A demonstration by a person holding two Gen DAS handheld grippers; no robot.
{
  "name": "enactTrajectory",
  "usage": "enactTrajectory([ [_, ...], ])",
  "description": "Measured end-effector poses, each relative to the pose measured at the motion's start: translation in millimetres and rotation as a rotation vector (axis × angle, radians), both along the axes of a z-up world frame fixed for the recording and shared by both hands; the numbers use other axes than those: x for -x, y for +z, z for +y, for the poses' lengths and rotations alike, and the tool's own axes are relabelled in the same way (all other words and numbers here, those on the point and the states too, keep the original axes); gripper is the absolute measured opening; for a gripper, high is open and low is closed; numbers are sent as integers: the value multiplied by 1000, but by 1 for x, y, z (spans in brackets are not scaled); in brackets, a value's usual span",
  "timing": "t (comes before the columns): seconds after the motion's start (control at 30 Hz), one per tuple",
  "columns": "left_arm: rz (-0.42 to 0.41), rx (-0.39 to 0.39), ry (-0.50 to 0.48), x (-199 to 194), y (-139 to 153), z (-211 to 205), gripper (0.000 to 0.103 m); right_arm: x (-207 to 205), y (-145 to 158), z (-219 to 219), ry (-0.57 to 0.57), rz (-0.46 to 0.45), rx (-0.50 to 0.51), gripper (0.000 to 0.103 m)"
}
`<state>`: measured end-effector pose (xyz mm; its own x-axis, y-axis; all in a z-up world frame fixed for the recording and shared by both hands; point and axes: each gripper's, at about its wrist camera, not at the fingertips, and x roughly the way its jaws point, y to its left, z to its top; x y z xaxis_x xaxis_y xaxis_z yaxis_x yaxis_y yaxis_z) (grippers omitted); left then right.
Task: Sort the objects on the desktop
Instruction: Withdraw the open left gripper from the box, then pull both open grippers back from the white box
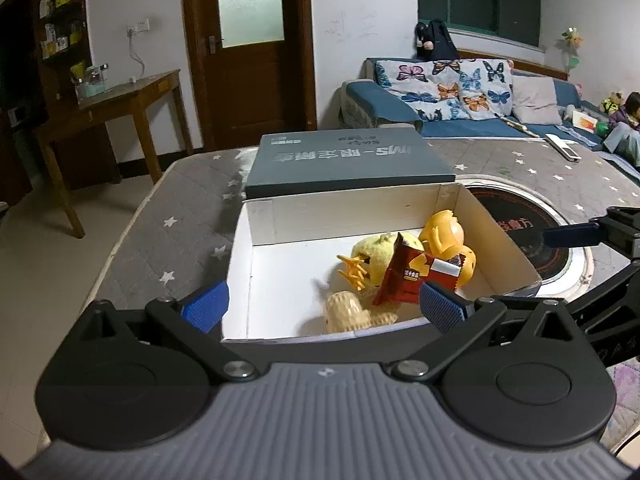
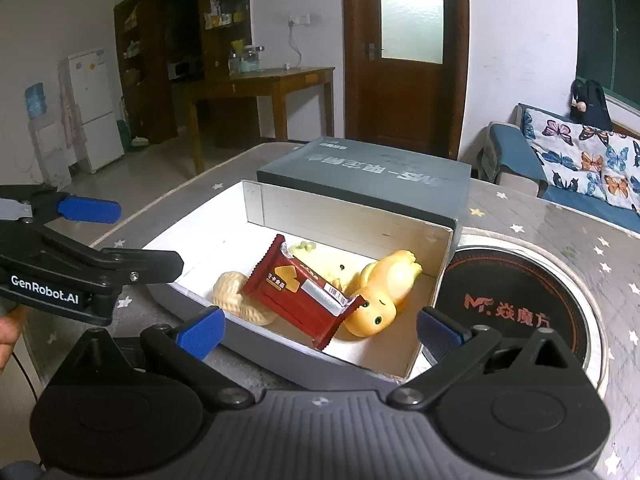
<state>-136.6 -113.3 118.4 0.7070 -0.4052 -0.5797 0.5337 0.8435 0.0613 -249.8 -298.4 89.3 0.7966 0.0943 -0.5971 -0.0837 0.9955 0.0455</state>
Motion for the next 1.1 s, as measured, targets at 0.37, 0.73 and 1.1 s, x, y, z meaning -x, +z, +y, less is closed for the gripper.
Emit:
enactTrajectory([
  [0.37,8,-14,44,16,-4,11,103,14,-4,4,-19,-8,0,103],
  [0.73,41,-61,81,30,-18,17,103,32,-4,10,-24,-23,-33,103],
  [1.1,90,-102,91,36,-36,17,103,41,-14,15,-21,4,-45,103],
])
